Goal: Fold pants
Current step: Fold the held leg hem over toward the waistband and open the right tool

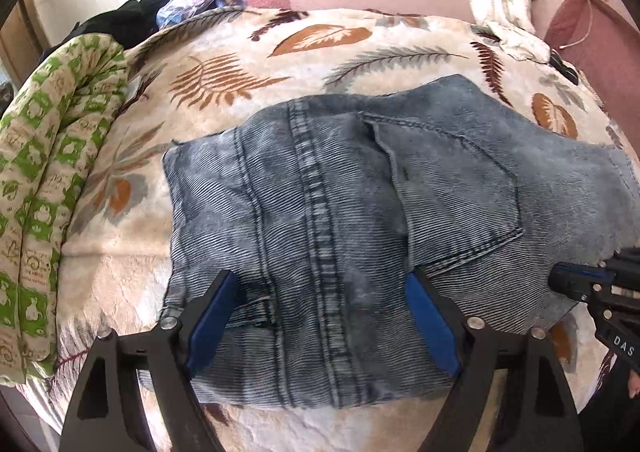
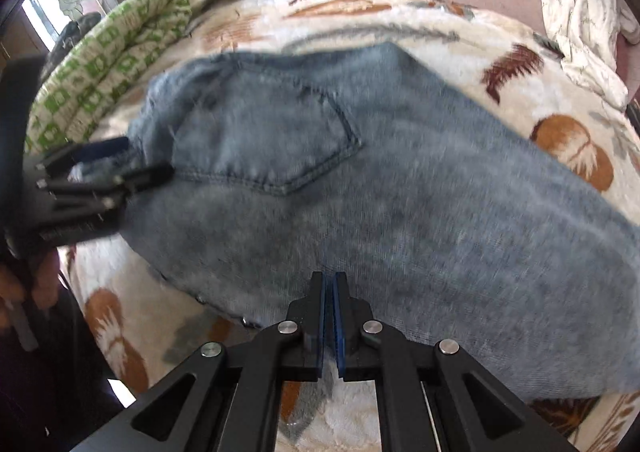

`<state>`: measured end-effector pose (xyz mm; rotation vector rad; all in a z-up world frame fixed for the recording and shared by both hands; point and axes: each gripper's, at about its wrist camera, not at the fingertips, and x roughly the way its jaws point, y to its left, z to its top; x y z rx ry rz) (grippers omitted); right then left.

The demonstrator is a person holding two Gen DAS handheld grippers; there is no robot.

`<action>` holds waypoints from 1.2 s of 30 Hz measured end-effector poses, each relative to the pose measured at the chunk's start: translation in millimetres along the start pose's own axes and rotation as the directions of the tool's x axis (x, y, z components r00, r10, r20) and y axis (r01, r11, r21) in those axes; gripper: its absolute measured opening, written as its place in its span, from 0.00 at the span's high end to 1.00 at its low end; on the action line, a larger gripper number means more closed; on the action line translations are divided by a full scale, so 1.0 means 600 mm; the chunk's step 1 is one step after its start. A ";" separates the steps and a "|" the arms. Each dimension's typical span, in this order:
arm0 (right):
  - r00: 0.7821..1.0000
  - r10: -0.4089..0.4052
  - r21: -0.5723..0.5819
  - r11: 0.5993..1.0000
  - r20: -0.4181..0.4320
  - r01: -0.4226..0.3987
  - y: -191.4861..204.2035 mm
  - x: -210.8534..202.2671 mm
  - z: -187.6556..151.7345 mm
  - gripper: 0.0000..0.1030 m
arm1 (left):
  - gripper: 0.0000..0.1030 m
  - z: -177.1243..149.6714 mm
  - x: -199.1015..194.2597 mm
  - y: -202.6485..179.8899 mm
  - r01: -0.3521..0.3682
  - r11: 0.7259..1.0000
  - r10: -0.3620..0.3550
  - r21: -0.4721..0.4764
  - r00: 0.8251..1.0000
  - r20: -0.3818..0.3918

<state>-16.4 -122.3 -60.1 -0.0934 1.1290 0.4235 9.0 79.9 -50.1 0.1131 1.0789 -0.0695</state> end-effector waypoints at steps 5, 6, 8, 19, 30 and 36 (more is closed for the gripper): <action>0.999 0.014 0.018 1.000 0.051 -0.015 -0.005 -0.009 -0.030 0.94 | 0.10 -0.008 0.009 0.020 -0.001 0.999 0.000 -0.048 1.000 -0.014; 0.998 0.026 0.026 0.999 0.056 -0.027 -0.010 -0.010 -0.035 0.94 | 0.09 -0.009 0.010 0.021 -0.001 0.999 0.000 -0.053 1.000 -0.014; 0.997 0.050 0.046 0.998 0.063 -0.053 -0.020 -0.013 -0.041 0.94 | 0.07 -0.010 0.012 0.019 -0.013 0.998 0.012 -0.055 1.000 -0.007; 0.972 0.099 0.208 0.967 0.214 -0.145 -0.142 -0.109 -0.094 0.92 | 0.00 -0.036 0.003 0.014 -0.076 0.992 0.088 -0.104 0.989 0.119; 0.874 -0.121 0.582 0.787 0.470 -0.204 -0.409 -0.321 -0.220 0.38 | 0.01 0.005 -0.108 -0.145 -0.062 0.993 0.037 0.096 0.970 0.241; 0.857 -0.138 0.653 0.710 0.496 -0.264 -0.483 -0.353 -0.289 0.38 | 0.01 0.050 -0.122 -0.261 0.001 0.974 -0.054 0.225 0.972 0.230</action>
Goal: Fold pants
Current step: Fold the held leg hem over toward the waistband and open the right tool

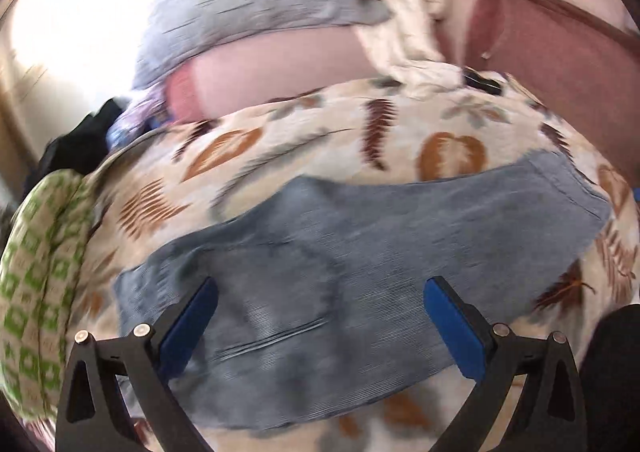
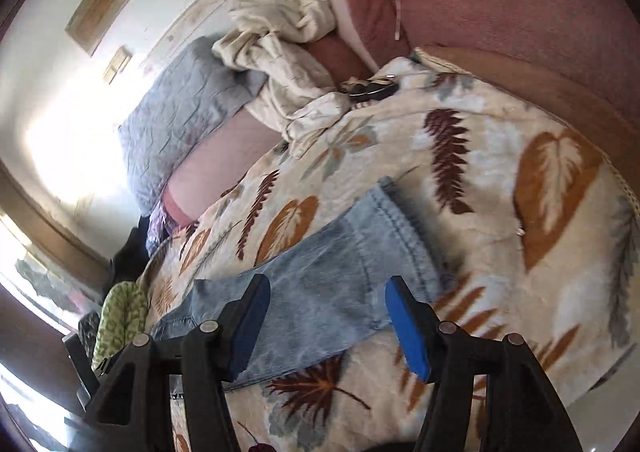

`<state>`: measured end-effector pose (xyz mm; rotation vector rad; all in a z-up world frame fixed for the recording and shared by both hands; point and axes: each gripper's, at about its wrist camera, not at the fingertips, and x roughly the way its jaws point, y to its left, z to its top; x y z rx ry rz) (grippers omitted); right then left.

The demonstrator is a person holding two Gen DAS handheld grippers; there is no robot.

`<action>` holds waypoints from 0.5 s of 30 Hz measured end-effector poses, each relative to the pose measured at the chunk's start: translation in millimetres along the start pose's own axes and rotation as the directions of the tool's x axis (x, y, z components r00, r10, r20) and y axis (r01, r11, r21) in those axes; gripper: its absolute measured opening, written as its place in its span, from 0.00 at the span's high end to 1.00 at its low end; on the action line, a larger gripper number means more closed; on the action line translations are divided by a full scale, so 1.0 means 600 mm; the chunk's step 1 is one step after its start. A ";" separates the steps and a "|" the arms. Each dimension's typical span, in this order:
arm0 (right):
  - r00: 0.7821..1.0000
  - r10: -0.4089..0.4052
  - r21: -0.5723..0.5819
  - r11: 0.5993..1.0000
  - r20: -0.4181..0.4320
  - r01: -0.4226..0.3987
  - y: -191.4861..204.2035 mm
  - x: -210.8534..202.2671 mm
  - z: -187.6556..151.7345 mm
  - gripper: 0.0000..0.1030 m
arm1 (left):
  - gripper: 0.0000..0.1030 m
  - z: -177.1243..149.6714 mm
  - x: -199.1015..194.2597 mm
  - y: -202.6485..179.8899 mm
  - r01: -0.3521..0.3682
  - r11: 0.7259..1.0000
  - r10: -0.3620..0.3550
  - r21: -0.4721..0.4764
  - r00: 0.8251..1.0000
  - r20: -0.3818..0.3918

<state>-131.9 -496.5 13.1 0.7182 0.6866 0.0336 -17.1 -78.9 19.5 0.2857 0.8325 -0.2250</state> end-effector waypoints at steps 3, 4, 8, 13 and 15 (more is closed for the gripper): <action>1.000 0.001 0.040 0.999 -0.003 -0.001 -0.028 -0.006 -0.001 0.38 | 0.01 0.015 0.003 -0.046 0.023 0.999 -0.023 0.031 1.000 -0.003; 1.000 -0.003 0.043 0.999 -0.003 0.003 -0.032 -0.008 -0.002 0.38 | 0.01 0.018 0.005 -0.059 0.038 0.999 -0.038 0.038 0.999 -0.012; 1.000 -0.015 0.067 0.998 -0.007 0.015 -0.053 -0.011 -0.007 0.38 | 0.01 0.014 0.006 -0.102 0.085 0.994 -0.081 0.068 0.995 -0.062; 1.000 0.014 0.132 0.991 -0.028 -0.010 -0.070 0.000 -0.015 0.38 | 0.01 -0.001 0.002 -0.121 0.102 0.990 -0.091 0.094 0.989 -0.115; 0.998 0.044 0.184 0.982 -0.042 -0.035 -0.080 0.011 -0.019 0.38 | 0.01 -0.004 0.004 -0.119 0.094 0.991 -0.083 0.090 0.988 -0.127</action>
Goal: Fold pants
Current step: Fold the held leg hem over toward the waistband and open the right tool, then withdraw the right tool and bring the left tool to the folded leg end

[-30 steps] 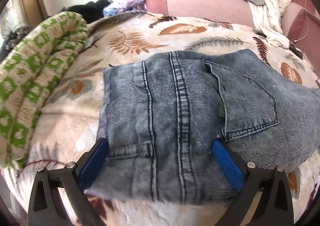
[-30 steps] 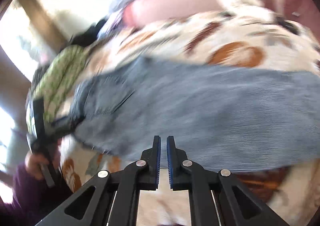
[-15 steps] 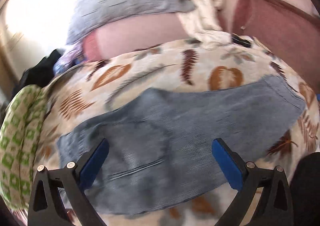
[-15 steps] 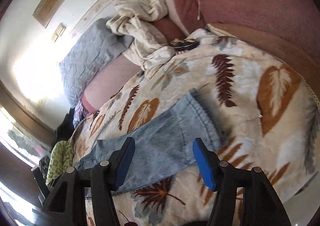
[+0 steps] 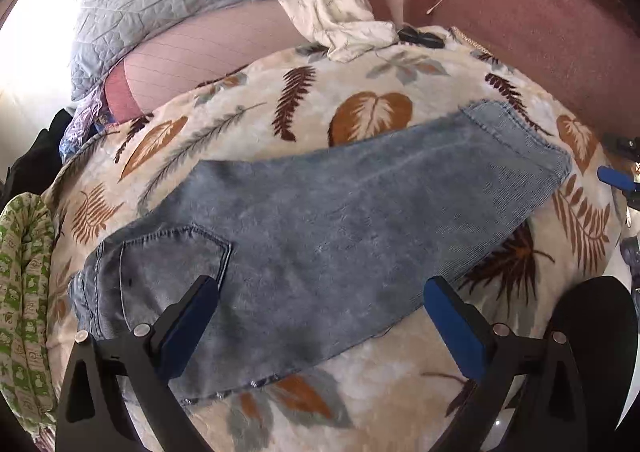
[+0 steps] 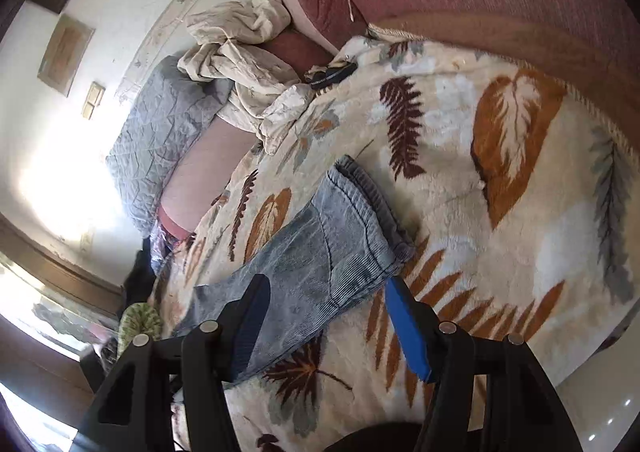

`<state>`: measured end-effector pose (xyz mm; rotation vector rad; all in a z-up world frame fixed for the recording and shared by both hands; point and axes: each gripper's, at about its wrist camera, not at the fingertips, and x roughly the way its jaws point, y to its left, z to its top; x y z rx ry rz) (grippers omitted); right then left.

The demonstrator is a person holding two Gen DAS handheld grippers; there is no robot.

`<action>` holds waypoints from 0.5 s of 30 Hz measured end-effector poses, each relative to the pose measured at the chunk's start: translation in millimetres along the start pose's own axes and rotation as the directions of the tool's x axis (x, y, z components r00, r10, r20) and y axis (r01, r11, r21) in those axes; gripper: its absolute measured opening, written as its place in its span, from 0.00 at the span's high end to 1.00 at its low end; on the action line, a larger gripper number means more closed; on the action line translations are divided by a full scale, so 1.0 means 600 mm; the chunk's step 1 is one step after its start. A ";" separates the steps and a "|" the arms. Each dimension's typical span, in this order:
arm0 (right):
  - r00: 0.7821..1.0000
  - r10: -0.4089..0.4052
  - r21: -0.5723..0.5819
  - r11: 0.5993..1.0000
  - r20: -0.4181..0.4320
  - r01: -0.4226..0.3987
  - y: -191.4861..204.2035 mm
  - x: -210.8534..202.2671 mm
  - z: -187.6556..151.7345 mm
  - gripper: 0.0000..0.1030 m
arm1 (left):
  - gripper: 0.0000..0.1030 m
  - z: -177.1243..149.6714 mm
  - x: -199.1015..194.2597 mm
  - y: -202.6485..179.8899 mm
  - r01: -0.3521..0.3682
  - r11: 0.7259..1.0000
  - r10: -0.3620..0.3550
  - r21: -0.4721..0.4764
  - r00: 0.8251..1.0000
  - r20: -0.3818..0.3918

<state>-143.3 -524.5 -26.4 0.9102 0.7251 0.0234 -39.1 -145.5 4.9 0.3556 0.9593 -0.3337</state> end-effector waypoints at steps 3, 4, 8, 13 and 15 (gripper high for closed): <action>1.000 0.016 0.067 0.998 -0.015 -0.015 -0.009 0.016 -0.003 0.38 | 0.01 0.002 0.001 0.006 -0.001 1.000 0.001 -0.028 1.000 -0.013; 1.000 0.020 0.101 0.995 -0.020 -0.018 -0.014 0.025 -0.005 0.38 | 0.01 0.003 -0.001 0.007 0.005 0.999 -0.006 -0.034 1.000 -0.013; 0.999 0.026 0.171 0.985 -0.032 -0.021 -0.026 0.054 -0.011 0.38 | 0.01 0.012 -0.013 -0.005 0.004 1.000 -0.004 0.001 1.000 0.012; 1.000 0.014 0.192 0.981 -0.002 -0.014 -0.036 0.062 -0.012 0.38 | 0.01 0.042 -0.009 -0.036 -0.016 0.997 0.013 0.069 0.999 0.034; 1.000 0.013 0.203 0.979 0.012 -0.015 -0.041 0.062 -0.013 0.38 | 0.01 0.056 -0.002 -0.047 -0.019 0.996 0.016 0.088 0.999 0.032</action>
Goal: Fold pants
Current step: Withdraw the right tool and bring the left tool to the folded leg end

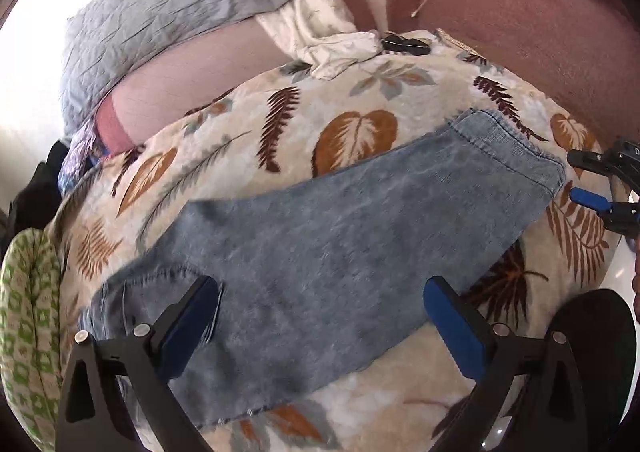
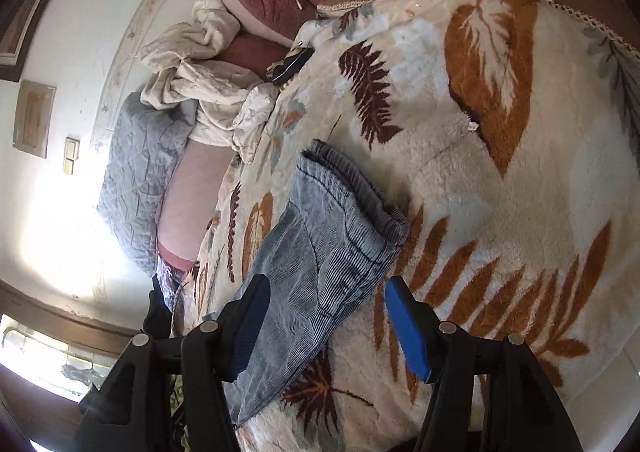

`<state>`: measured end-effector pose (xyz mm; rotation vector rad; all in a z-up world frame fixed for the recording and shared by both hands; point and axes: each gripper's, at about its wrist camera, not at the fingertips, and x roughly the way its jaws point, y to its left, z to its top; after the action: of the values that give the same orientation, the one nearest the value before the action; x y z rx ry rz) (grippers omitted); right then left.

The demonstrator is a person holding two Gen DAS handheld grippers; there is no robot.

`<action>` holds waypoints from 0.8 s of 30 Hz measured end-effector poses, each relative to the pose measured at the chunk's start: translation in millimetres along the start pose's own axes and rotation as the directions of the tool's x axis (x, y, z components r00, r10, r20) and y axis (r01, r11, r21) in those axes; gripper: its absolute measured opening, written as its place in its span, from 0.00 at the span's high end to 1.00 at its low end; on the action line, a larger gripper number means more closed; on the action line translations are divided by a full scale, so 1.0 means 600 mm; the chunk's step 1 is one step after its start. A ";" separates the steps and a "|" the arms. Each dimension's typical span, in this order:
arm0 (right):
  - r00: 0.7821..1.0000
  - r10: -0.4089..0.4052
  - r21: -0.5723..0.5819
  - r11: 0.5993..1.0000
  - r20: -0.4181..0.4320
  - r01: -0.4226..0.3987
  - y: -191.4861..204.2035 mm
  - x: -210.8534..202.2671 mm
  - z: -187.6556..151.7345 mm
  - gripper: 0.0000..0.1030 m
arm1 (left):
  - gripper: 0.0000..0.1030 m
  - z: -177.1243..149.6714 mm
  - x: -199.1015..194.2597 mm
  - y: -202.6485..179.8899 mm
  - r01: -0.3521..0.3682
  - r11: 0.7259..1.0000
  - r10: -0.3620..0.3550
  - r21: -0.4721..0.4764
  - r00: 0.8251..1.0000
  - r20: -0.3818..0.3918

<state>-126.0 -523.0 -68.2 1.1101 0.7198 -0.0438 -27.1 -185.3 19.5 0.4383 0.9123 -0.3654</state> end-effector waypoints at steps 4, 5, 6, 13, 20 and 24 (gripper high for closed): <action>1.000 0.002 0.010 1.000 0.022 -0.002 -0.005 0.005 -0.004 0.38 | 0.01 0.041 0.018 -0.030 -0.021 0.997 0.019 0.070 1.000 0.025; 1.000 0.002 0.009 1.000 0.020 -0.002 -0.005 0.008 -0.004 0.38 | 0.01 0.049 0.023 -0.037 -0.030 0.996 0.027 0.088 0.999 0.029; 1.000 -0.002 0.008 1.000 0.015 0.002 -0.003 0.011 -0.004 0.38 | 0.01 0.057 0.027 -0.045 -0.038 0.994 0.035 0.106 0.999 0.036; 0.999 -0.018 -0.005 1.000 0.037 0.019 -0.001 0.014 -0.001 0.38 | 0.01 0.095 0.056 -0.083 -0.034 0.982 0.023 0.188 0.998 0.063; 0.999 -0.034 -0.020 0.999 0.032 0.035 0.002 0.024 0.006 0.38 | 0.01 0.122 0.102 -0.103 -0.013 0.978 0.004 0.207 0.999 0.042; 0.999 -0.036 -0.013 0.999 0.013 0.036 -0.002 0.034 0.010 0.38 | 0.01 0.136 0.126 -0.112 -0.012 0.977 0.004 0.214 0.999 0.036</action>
<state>-107.5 -522.4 -78.6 1.0832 0.7279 -0.0763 38.1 -293.2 -12.8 0.6319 0.8394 -0.4652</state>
